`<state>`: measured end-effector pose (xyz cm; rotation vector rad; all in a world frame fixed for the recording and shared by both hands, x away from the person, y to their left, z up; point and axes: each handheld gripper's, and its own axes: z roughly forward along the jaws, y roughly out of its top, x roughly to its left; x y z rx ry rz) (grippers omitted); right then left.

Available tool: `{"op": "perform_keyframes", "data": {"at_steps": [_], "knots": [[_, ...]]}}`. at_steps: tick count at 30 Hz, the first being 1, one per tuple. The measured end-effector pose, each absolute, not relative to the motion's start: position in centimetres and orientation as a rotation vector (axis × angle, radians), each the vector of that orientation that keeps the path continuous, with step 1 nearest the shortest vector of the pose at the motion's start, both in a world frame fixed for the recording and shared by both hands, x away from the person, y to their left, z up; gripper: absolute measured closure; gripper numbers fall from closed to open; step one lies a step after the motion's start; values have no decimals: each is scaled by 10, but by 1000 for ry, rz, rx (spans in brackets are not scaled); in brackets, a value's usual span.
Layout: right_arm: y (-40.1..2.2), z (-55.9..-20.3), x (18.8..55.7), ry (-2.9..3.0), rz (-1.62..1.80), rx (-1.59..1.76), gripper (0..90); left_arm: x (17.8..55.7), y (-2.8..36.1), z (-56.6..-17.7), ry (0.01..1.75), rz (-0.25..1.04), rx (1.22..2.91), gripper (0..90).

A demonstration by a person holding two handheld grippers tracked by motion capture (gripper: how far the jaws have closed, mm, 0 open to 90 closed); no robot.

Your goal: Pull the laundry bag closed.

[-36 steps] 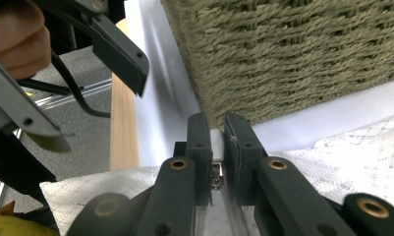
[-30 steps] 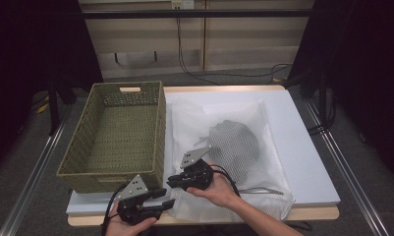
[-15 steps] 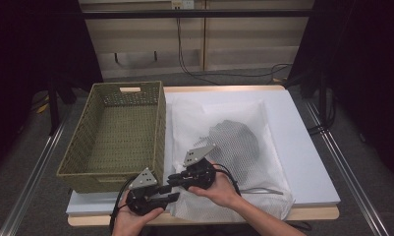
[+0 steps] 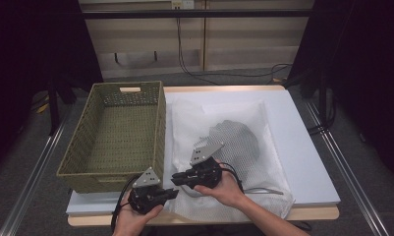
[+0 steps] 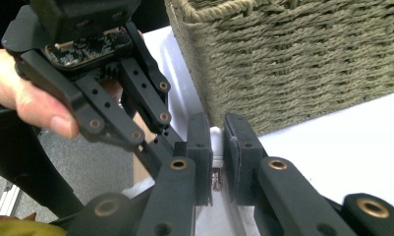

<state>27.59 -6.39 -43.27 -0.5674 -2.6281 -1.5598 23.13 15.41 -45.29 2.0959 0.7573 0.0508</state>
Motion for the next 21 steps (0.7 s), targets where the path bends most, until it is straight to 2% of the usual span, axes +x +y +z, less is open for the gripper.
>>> {"op": "perform_keyframes", "data": {"at_steps": [13, 21], "knots": [[-83, -430, 269, -2605, -1552, -581, 818, 230, 156, -453, 771, 27, 2087, 892], [-88, -436, 268, -2623, -1504, -596, 821, 230, 155, -452, 762, 67, 2108, 892]]}}
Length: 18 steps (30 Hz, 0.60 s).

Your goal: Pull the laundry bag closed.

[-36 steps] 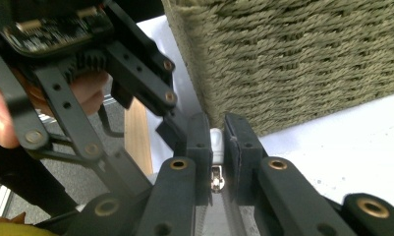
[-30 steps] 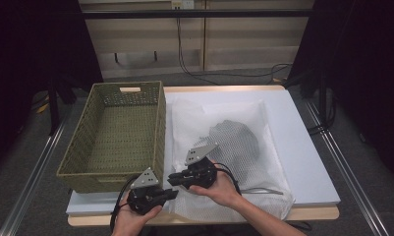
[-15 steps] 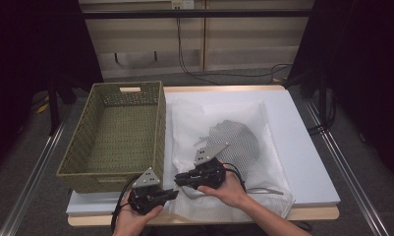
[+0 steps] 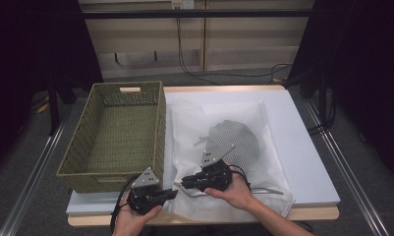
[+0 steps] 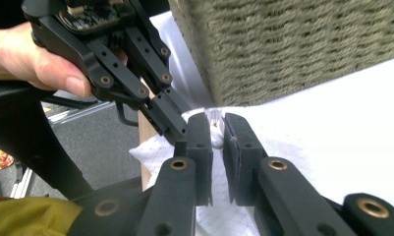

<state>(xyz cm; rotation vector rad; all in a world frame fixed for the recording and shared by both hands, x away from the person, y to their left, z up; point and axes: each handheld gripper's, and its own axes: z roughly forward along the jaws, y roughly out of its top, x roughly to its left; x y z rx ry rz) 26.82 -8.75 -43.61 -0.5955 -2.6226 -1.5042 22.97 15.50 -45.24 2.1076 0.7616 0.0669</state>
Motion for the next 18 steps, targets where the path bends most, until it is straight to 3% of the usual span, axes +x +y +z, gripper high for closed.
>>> {"op": "perform_keyframes", "data": {"at_steps": [18], "knots": [[-75, -452, 280, -2554, -1410, -591, 821, 226, 155, -450, 691, 143, 2155, 892]]}}
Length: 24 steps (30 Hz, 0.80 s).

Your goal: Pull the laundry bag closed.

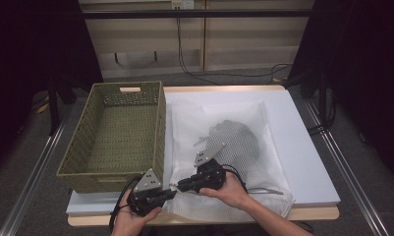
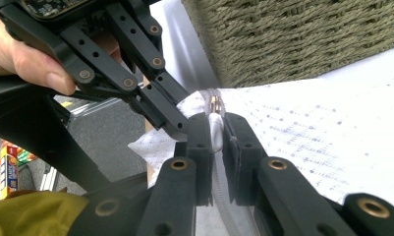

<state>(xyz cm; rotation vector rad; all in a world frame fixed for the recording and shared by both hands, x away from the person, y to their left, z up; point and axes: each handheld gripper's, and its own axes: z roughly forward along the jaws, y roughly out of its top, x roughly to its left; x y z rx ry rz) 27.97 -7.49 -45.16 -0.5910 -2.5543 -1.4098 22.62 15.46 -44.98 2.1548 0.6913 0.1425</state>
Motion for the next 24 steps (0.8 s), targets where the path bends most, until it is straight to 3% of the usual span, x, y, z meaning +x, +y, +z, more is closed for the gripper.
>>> {"op": "perform_keyframes", "data": {"at_steps": [13, 24], "knots": [[-63, -459, 293, -2571, -1308, -580, 788, 226, 154, -452, 662, 160, 2178, 891], [-72, -449, 289, -2611, -1308, -534, 827, 224, 156, -452, 728, 197, 2204, 855]]}}
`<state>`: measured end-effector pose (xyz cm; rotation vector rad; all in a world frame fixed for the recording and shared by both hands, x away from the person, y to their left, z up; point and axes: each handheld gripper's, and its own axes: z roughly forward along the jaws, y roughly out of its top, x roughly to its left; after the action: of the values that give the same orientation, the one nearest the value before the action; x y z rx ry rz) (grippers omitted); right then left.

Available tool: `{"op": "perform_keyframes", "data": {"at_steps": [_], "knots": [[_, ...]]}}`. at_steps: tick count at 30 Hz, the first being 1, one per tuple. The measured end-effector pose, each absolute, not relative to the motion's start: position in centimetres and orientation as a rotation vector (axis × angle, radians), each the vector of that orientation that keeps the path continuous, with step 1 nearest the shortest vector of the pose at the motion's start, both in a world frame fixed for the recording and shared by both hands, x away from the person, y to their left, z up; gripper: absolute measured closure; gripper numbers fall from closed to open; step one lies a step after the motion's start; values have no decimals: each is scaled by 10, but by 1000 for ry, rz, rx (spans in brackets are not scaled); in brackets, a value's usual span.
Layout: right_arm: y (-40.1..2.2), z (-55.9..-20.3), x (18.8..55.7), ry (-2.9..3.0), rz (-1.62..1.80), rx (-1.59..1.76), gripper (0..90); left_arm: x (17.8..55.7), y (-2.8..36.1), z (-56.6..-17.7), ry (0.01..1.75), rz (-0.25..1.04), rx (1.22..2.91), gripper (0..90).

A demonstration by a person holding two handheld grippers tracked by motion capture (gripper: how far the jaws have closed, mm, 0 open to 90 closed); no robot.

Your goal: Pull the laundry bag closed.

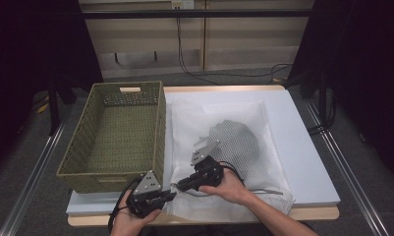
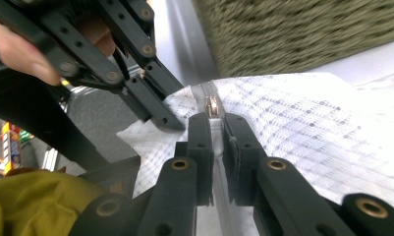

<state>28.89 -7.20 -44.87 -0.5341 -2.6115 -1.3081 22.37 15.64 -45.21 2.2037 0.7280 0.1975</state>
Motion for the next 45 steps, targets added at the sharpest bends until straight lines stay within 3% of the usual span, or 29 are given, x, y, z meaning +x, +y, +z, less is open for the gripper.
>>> {"op": "perform_keyframes", "data": {"at_steps": [4, 15, 27, 29, 35, 45], "knots": [[-82, -443, 287, -2619, -1326, -529, 827, 226, 160, -453, 747, 161, 2158, 759], [-93, -445, 282, -2626, -1332, -540, 828, 222, 157, -435, 724, 107, 2063, 682], [-96, -446, 280, -2639, -1338, -525, 828, 237, 140, -435, 714, 111, 2142, 641], [-96, -445, 278, -2643, -1332, -514, 828, 238, 135, -435, 703, 105, 2153, 647], [-99, -445, 275, -2663, -1324, -496, 828, 237, 131, -435, 642, 116, 2181, 805], [-98, -444, 273, -2659, -1346, -477, 827, 237, 133, -429, 656, 82, 2149, 837]]}}
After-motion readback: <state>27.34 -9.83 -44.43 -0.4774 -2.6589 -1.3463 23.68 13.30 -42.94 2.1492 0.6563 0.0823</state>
